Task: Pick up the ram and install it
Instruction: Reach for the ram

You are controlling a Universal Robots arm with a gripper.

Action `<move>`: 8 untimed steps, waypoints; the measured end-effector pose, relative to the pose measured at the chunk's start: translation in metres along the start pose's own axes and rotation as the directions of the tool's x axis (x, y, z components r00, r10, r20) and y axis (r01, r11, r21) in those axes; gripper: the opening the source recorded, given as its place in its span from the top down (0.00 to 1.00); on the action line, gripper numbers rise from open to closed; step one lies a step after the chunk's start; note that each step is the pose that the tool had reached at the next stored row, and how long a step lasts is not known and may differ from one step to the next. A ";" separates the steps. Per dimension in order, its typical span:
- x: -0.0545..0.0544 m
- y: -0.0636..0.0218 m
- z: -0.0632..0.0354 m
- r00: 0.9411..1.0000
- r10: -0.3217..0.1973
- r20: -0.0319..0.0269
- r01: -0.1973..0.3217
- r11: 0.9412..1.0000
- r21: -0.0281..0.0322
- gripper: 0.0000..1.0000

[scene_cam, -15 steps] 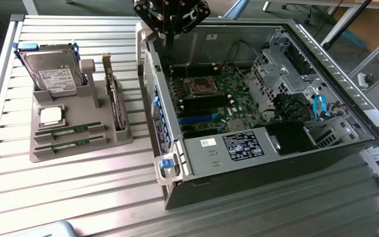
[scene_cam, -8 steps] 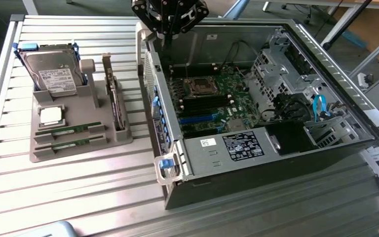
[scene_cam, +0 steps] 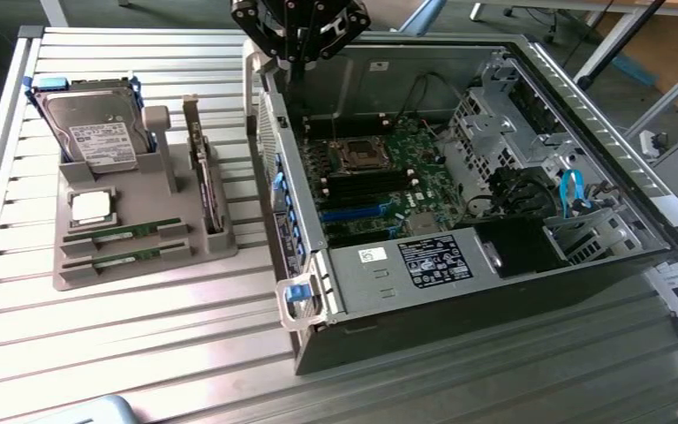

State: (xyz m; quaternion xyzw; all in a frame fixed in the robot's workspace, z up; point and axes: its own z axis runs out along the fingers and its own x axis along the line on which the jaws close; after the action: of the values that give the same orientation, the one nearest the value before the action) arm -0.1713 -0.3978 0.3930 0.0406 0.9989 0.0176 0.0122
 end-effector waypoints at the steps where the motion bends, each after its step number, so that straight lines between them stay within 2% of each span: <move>1: 0.000 0.0000 0.0000 1.000 0.000 0.000 0.000 1.000 0.000 0.90; 8: 0.003 -0.0002 0.0000 1.000 0.000 0.000 0.000 1.000 0.000 0.90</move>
State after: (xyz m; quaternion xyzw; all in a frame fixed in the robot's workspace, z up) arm -0.1743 -0.3978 0.3929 0.0405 0.9989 0.0176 0.0122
